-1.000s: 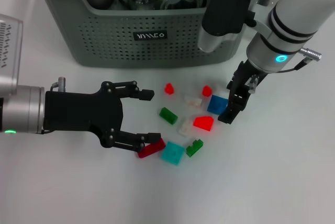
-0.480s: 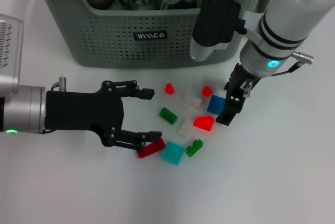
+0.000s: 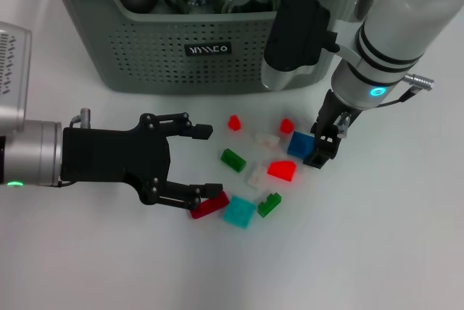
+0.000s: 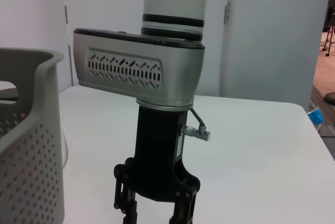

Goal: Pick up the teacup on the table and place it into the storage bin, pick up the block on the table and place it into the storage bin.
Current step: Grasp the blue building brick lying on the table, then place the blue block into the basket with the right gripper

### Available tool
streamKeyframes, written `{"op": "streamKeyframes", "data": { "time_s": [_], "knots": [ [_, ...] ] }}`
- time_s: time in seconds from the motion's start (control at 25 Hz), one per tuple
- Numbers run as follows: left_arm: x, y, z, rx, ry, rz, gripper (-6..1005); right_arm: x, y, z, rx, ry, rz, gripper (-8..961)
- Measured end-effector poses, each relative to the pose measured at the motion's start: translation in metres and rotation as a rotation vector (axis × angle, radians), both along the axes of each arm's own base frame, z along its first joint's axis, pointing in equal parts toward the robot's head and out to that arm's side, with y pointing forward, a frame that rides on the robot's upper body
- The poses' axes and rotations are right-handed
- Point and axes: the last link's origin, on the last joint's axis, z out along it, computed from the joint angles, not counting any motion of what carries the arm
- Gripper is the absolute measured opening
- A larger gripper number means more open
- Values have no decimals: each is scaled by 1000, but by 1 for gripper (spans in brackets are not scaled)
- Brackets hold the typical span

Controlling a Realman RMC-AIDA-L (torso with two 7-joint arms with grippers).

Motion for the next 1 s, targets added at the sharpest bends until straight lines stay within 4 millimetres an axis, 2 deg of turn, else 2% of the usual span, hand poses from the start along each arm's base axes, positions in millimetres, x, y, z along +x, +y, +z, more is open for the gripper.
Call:
{"op": "streamKeyframes", "data": {
  "time_s": [0.2, 0.44, 0.64, 0.76, 0.84, 1.0],
  "knots": [
    [-1, -1, 0, 0, -1, 4, 876, -4, 0, 0, 0, 12, 11, 605],
    [-2, -1, 1, 8, -5, 13, 876, -7, 0, 1, -2, 14, 15, 421],
    [-2, -2, 2, -4, -12, 26, 876, -20, -2, 16, -12, 63, -3, 433],
    [-3, -3, 2, -7, -10, 35, 875, -32, -9, 39, -23, 103, -22, 440],
    [-5, -3, 3, -4, -8, 41, 875, -45, -13, 63, -18, 157, -37, 445],
    [-6, -4, 3, 0, -7, 46, 875, -91, -24, 110, -36, 357, -9, 454]
  ]
}}
